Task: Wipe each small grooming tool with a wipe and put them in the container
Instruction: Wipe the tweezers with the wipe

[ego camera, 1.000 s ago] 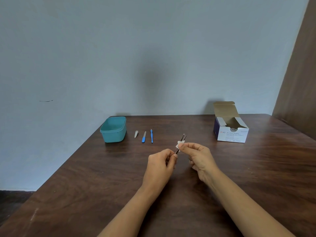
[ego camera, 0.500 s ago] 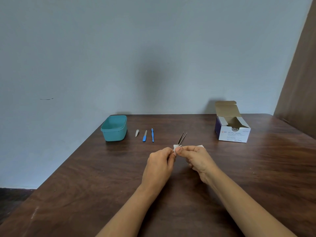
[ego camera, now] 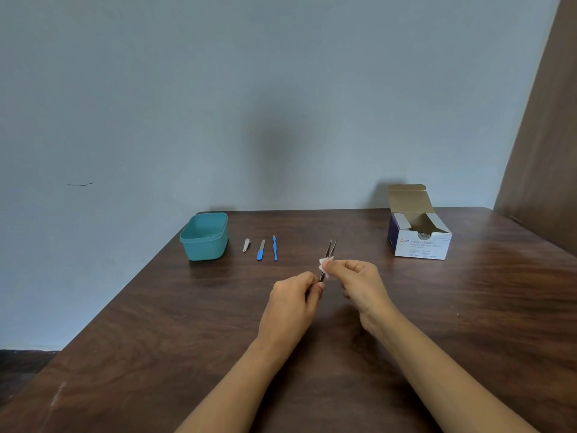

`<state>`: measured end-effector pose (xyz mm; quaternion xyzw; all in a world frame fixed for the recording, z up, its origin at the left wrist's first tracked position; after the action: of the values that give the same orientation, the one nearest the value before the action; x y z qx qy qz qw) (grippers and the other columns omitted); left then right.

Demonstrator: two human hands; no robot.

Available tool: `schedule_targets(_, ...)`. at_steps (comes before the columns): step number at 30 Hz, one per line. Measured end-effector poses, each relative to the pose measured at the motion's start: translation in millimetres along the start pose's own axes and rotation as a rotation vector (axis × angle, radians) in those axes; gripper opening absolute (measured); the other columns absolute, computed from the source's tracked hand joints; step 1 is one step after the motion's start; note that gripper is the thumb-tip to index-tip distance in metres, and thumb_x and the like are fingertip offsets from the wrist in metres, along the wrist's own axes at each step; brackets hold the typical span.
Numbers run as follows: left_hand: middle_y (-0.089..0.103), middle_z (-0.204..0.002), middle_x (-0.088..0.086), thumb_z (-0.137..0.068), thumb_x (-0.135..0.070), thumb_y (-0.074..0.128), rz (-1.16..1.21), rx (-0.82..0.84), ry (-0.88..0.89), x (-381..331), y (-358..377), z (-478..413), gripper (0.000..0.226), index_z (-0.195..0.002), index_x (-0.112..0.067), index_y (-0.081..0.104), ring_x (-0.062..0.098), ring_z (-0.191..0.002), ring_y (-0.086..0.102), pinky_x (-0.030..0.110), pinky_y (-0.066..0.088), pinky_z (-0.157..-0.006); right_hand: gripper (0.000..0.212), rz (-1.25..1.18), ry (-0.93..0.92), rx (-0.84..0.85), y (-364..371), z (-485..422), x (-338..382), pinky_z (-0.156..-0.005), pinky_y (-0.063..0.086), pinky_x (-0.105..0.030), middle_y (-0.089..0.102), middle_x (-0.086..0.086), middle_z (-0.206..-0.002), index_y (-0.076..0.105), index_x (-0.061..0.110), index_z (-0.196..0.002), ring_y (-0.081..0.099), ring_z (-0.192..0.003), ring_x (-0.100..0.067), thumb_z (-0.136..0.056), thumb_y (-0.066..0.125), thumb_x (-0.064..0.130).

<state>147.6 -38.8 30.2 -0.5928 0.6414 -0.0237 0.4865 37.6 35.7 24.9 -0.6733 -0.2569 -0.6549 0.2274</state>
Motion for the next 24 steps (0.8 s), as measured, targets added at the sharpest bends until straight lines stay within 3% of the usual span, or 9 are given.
schedule_targets(9,0.066,-0.074,-0.005,-0.094,-0.029,0.055,0.025,0.034,0.010,-1.6,8.4,2.5,0.019,-0.086,-0.015,0.066,0.011,-0.069,0.061,0.038,0.053,-0.068,0.017,-0.107,0.004,-0.089,-12.3,-12.7,-4.6,-0.058,0.034,-0.022,0.053,0.018,-0.047,0.074,0.015,-0.085,0.041,-0.059,-0.005,-0.089,0.066,0.028)
schedule_targets(11,0.065,-0.074,-0.004,-0.094,-0.029,0.054,0.012,0.023,0.020,-2.4,7.6,2.7,0.020,-0.086,-0.014,0.065,0.011,-0.070,0.061,0.038,0.052,-0.068,0.020,-0.069,0.012,-0.042,-7.1,-11.4,-7.2,-0.056,0.033,-0.022,0.054,0.016,-0.051,0.073,0.015,-0.084,0.042,-0.058,-0.005,-0.091,0.063,0.031)
schedule_targets(15,0.063,-0.072,-0.004,-0.095,-0.021,0.053,-0.014,-0.048,0.042,-1.2,-2.5,1.2,0.018,-0.082,-0.013,0.063,0.011,-0.068,0.058,0.037,0.050,-0.065,0.027,0.090,-0.013,0.133,14.6,-0.9,-7.2,-0.056,0.033,-0.015,0.050,0.016,-0.038,0.068,0.009,-0.077,0.048,-0.043,0.005,-0.095,0.056,0.025)
schedule_targets(21,0.064,-0.076,-0.004,-0.094,-0.033,0.044,-0.058,-0.041,0.030,2.7,-1.6,1.1,0.028,-0.086,-0.015,0.064,0.012,-0.072,0.059,0.039,0.051,-0.067,0.025,0.088,-0.020,0.176,14.6,2.7,-3.3,-0.050,0.035,-0.010,0.048,0.016,-0.035,0.065,0.008,-0.072,0.048,-0.039,0.009,-0.093,0.059,0.019)
schedule_targets(24,0.064,-0.078,-0.003,-0.096,-0.027,0.048,-0.089,-0.025,0.040,4.1,1.5,0.7,0.022,-0.088,-0.014,0.064,0.013,-0.073,0.059,0.038,0.050,-0.068,0.021,0.102,-0.015,0.199,13.1,2.0,-4.1,-0.053,0.033,-0.012,0.049,0.017,-0.036,0.068,0.004,-0.077,0.048,-0.039,0.011,-0.092,0.060,0.017)
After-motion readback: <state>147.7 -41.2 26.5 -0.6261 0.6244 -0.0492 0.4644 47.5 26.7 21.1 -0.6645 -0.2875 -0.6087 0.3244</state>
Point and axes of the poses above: each hand's wrist, its own z-axis away from the middle knuckle, its own y-axis out of the palm, x = y × z, the point moved 7 cm from there along -z, towards the middle knuckle
